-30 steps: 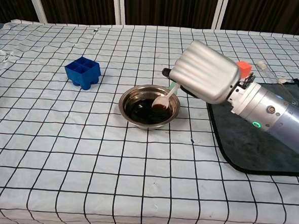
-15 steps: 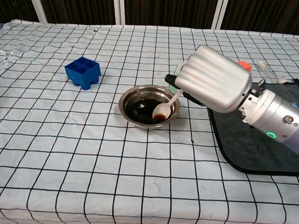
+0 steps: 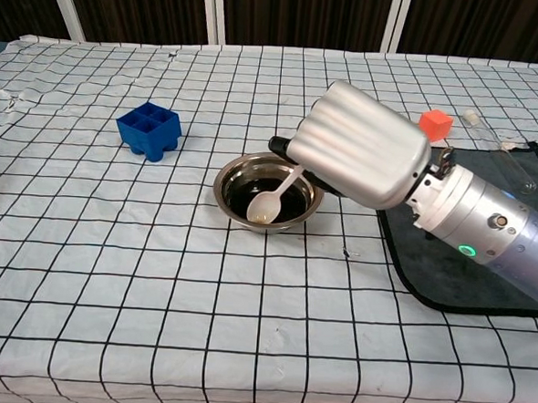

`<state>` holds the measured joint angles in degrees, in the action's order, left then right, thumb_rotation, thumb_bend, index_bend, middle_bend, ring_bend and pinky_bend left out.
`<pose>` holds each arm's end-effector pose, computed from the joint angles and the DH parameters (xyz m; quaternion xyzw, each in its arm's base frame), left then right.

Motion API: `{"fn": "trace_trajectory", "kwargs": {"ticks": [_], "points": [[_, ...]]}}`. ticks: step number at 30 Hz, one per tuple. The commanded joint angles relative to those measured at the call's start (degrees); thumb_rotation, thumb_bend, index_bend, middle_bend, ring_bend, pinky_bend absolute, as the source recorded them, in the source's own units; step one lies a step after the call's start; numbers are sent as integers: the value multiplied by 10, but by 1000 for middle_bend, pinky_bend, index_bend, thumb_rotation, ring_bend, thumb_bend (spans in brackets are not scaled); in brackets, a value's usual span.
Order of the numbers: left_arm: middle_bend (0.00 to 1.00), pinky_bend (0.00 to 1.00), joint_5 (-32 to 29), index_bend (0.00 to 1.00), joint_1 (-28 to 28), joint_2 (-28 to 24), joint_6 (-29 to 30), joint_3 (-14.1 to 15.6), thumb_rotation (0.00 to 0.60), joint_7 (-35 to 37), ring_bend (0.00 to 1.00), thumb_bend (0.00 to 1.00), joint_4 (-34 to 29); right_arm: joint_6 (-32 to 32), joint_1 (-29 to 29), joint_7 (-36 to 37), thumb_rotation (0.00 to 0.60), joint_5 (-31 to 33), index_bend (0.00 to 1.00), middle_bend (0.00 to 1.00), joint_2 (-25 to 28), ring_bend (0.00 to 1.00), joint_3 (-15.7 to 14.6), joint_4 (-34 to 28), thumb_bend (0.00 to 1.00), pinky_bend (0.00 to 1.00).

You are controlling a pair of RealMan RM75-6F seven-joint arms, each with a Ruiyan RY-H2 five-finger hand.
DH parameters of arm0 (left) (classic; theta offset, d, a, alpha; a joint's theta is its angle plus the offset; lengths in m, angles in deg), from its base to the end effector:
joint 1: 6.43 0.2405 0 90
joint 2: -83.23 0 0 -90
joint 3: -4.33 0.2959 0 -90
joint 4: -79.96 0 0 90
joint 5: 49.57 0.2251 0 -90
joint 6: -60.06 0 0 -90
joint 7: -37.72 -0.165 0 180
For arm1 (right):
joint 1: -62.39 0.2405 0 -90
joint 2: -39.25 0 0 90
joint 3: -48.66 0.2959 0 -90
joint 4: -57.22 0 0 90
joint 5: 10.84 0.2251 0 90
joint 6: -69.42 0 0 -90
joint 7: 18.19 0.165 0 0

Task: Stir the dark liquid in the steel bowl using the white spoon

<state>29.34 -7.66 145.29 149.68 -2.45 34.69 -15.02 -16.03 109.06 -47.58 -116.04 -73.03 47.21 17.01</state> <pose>-0.3650 0.1956 0.2015 -0.5227 -0.3757 -0.3783 0.6653 -0.1241 -0.3559 -0.1065 0.7607 0.1677 0.4535 0.4331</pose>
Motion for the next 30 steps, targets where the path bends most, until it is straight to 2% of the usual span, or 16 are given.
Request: {"fn": "trace_trajectory", "kwargs": {"ticks": [1, 19, 30], "points": [[7, 18, -1, 96, 0, 0, 0, -1, 600, 0, 0, 220, 0, 9, 6, 3, 600, 6, 814, 890, -11, 1000, 10, 6, 408, 1000], [6, 18, -4, 96, -1, 0, -3, -2, 600, 3, 0, 220, 2, 45, 25, 41, 600, 40, 814, 890, -68, 1000, 39, 114, 408, 1000], [7, 18, -6, 95, -3, 1, -5, -2, 600, -1, 0, 220, 2, 46, 24, 56, 600, 50, 813, 890, -72, 1000, 34, 147, 408, 1000]]}}
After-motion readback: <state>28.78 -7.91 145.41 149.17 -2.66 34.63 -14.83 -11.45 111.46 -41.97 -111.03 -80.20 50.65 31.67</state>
